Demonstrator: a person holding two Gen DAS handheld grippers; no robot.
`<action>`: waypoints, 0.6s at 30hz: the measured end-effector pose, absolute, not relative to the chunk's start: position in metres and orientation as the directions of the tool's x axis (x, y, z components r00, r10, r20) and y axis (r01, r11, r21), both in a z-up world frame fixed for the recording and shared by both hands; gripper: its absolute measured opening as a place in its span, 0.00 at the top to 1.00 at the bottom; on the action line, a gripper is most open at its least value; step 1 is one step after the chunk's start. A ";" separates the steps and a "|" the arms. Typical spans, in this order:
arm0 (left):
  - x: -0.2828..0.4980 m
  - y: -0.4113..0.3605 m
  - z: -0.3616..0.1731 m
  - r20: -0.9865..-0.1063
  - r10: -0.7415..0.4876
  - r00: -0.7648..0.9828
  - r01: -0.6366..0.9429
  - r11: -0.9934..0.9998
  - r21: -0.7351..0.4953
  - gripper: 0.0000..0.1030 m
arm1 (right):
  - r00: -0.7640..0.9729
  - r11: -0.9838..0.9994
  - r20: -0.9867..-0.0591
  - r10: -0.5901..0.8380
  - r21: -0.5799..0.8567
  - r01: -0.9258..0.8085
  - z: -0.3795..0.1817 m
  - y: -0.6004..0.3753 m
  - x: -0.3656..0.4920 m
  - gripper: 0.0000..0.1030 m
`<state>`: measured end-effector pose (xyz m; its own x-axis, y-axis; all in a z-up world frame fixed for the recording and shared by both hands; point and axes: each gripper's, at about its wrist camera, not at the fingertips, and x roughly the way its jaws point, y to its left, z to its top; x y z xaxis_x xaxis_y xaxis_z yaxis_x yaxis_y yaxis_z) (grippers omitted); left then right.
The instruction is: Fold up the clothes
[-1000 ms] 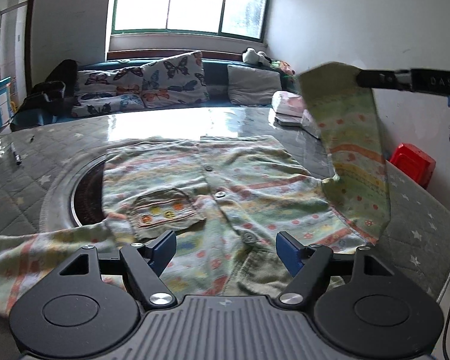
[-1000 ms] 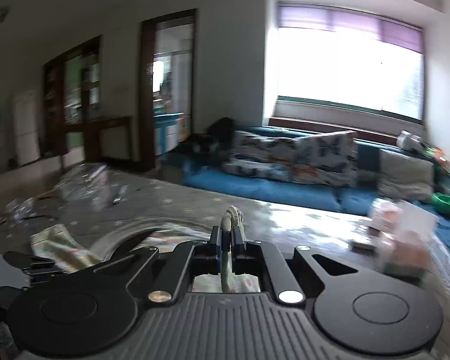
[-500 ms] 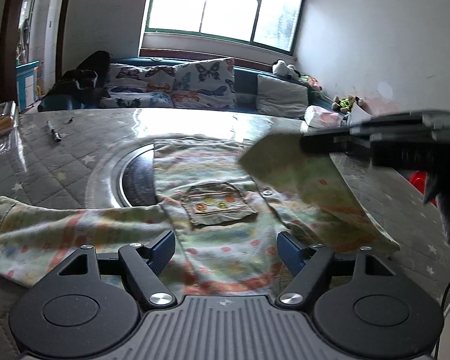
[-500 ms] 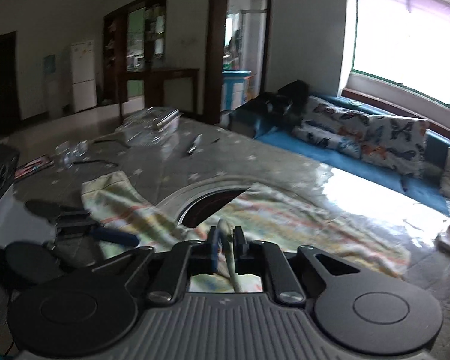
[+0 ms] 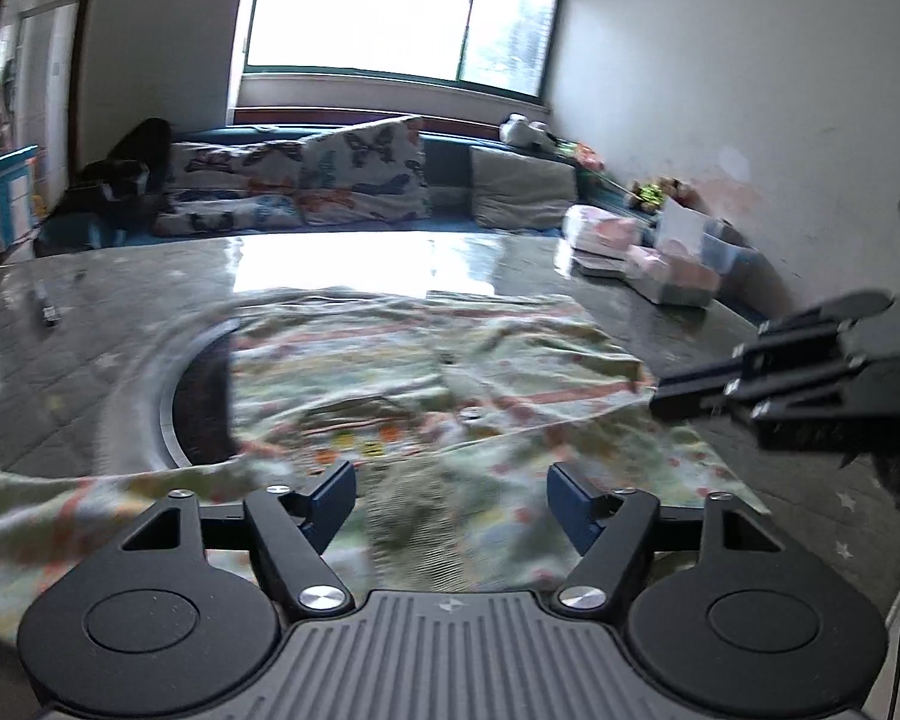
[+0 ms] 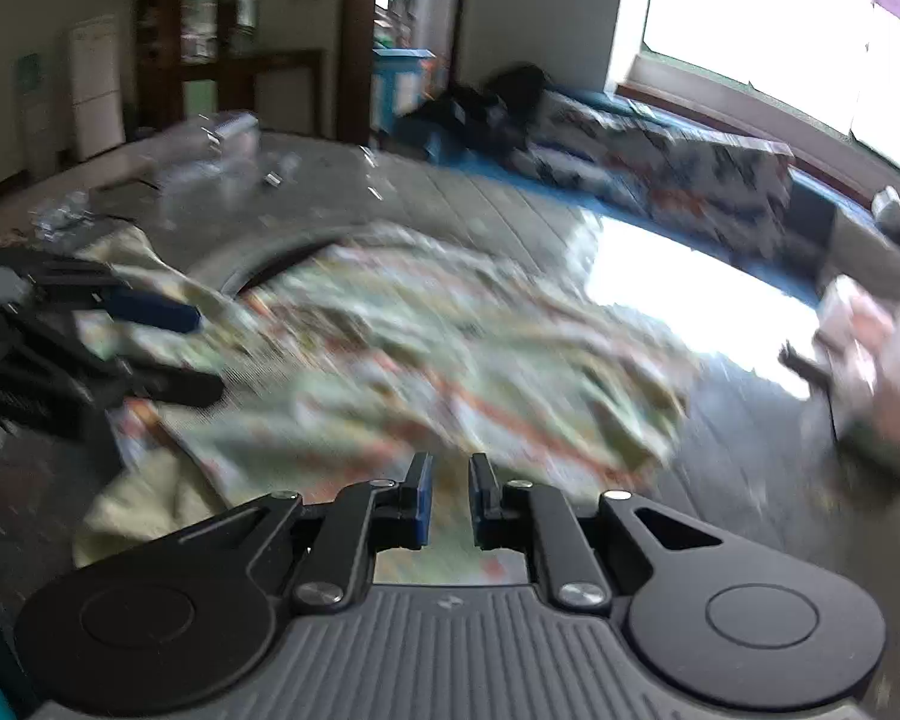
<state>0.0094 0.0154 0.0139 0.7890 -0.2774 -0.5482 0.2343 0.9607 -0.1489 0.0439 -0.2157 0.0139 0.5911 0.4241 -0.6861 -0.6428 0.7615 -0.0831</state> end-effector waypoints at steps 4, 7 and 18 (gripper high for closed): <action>0.021 -0.002 0.007 -0.567 -0.315 0.761 0.282 0.948 -0.148 0.53 | 0.572 0.797 -0.712 0.408 -0.028 -0.603 -0.009 -0.238 0.049 0.89; 0.027 -0.007 0.001 -0.586 -0.324 0.743 0.293 0.944 -0.150 0.57 | 0.568 0.811 -0.719 0.401 -0.009 -0.585 -0.020 -0.250 0.050 0.89; 0.043 0.004 -0.012 -0.623 -0.297 0.724 0.255 0.954 -0.159 0.59 | 0.613 0.841 -0.677 0.408 0.016 -0.541 -0.010 -0.251 0.083 0.89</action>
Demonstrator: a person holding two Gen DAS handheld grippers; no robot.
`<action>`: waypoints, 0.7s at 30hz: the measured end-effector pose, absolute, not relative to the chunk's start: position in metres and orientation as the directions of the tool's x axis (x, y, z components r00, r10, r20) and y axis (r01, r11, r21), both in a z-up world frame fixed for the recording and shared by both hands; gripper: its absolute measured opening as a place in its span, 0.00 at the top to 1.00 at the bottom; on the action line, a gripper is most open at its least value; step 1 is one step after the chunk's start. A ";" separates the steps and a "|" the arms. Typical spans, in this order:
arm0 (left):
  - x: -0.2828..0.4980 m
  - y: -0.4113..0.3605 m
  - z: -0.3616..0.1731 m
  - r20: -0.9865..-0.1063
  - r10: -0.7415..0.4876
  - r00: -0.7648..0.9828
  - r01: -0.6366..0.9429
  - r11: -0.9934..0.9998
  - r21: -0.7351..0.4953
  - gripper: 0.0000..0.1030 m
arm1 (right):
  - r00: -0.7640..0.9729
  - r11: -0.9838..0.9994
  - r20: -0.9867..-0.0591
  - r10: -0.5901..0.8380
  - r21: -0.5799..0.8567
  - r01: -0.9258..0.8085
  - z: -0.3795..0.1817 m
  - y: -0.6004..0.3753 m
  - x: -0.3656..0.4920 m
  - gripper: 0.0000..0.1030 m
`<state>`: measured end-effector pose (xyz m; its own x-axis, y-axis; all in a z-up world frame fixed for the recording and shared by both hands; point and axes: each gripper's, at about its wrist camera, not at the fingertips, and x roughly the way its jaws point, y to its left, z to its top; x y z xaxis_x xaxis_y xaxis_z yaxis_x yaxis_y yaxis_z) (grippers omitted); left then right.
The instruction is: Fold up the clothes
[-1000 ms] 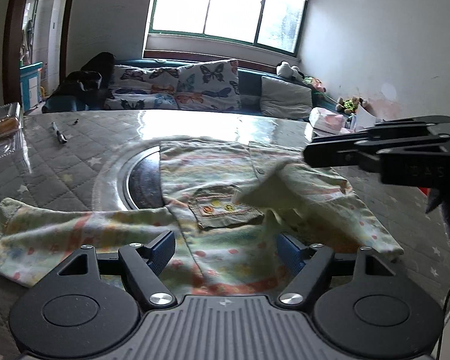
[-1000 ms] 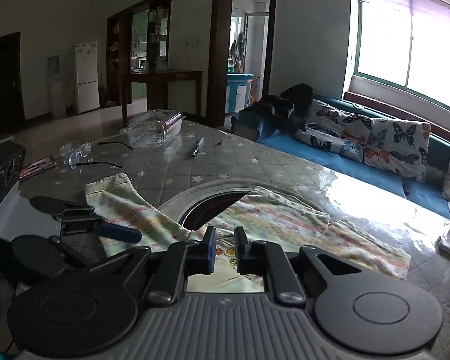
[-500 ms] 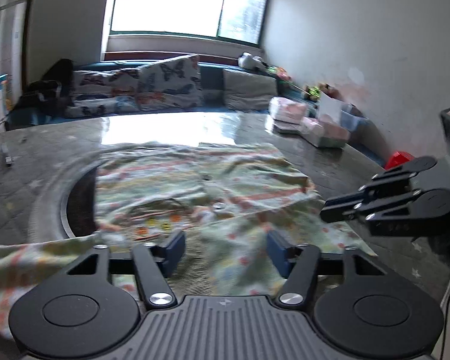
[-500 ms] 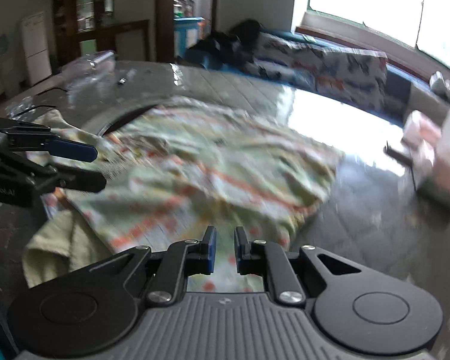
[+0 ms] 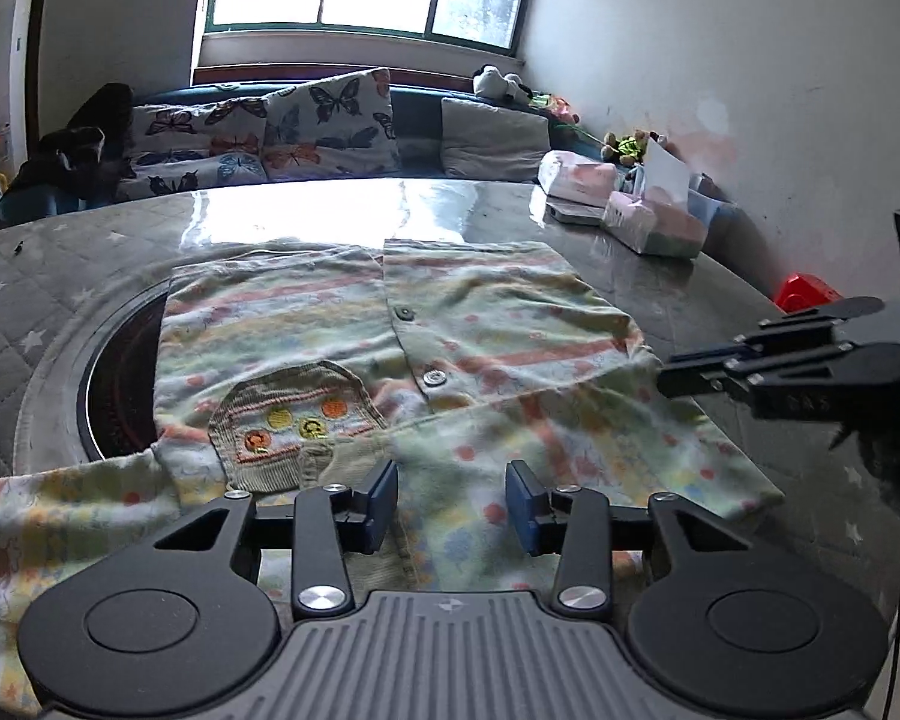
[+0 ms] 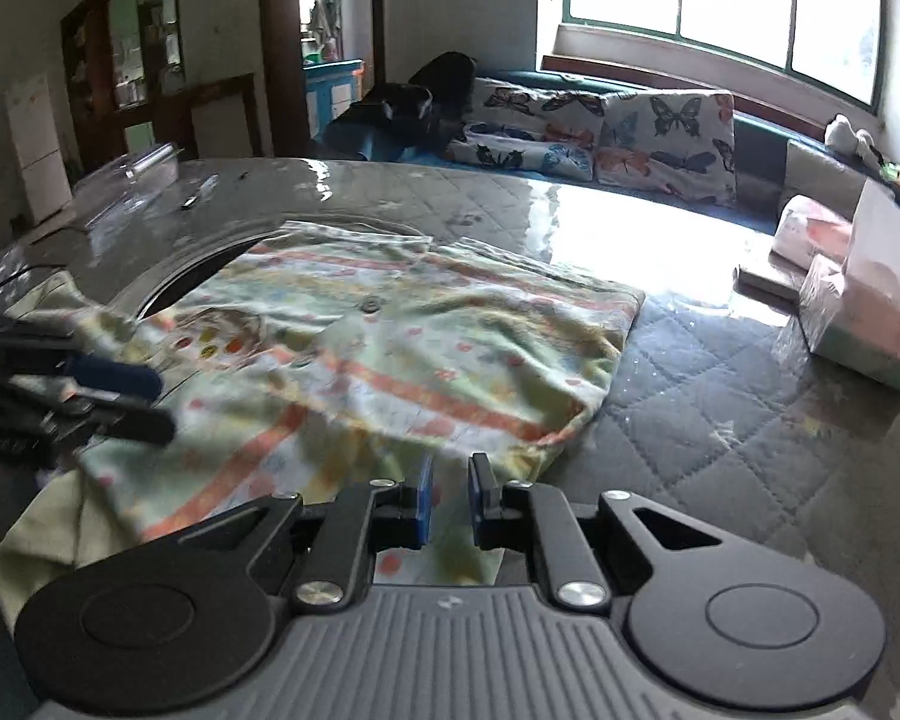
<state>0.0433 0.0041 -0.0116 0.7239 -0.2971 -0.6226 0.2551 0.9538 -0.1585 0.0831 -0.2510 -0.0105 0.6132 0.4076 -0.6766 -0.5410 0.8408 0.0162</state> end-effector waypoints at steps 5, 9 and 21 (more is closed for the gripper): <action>0.049 0.012 -0.018 -0.640 -0.282 0.715 0.231 0.959 -0.163 0.58 | 0.596 0.851 -0.694 0.404 0.047 -0.523 -0.026 -0.252 0.098 0.89; 0.045 0.020 -0.015 -0.634 -0.268 0.725 0.213 0.963 -0.163 0.59 | 0.608 0.840 -0.687 0.398 0.008 -0.542 -0.018 -0.244 0.088 0.87; 0.031 0.026 -0.011 -0.620 -0.228 0.751 0.193 0.973 -0.123 0.59 | 0.521 0.707 -0.671 0.528 0.008 -0.707 -0.009 -0.169 0.067 0.85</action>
